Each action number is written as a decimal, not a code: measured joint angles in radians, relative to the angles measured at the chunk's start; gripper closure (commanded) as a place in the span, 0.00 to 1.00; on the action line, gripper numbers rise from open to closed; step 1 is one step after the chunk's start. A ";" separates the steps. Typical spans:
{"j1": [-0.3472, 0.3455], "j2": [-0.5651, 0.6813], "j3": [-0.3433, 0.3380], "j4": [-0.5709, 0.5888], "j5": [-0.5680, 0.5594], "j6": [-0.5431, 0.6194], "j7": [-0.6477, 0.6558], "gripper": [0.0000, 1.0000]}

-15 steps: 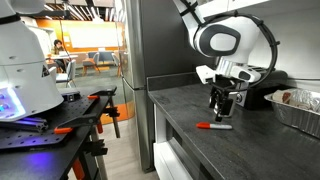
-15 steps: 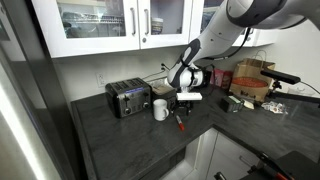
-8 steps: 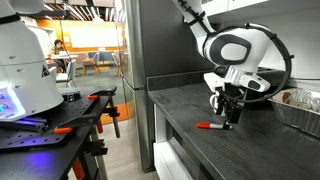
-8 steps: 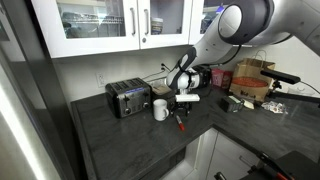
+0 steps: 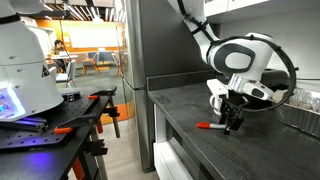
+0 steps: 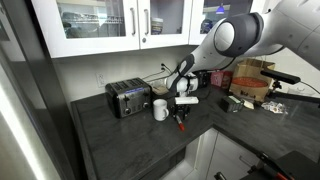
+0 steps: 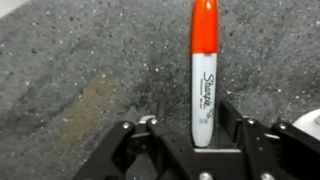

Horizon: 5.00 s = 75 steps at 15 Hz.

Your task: Put the marker inside the mug cup

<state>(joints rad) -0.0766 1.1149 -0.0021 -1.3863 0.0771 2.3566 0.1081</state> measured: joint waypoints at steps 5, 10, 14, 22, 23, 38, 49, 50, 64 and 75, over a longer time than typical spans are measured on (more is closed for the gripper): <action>0.012 0.001 -0.005 0.021 0.000 -0.020 0.000 0.95; 0.036 -0.006 -0.004 0.032 0.001 0.002 0.000 0.94; 0.033 -0.055 -0.009 -0.004 0.003 0.124 0.016 0.94; 0.128 -0.218 -0.116 -0.300 0.016 0.664 0.149 0.94; 0.173 -0.233 -0.162 -0.341 0.016 0.729 0.186 0.94; 0.893 -0.227 -0.778 -0.549 0.208 0.719 0.473 0.94; 0.963 -0.190 -0.822 -0.500 0.204 0.719 0.485 0.94; 0.962 -0.190 -0.817 -0.491 0.203 0.719 0.484 0.94; 0.803 -0.099 -0.643 -0.330 0.202 0.740 0.428 0.38; 0.588 -0.295 -0.428 -0.331 0.110 0.519 0.318 0.00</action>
<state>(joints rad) 0.5112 0.8203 -0.4298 -1.7177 0.1870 2.8753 0.4265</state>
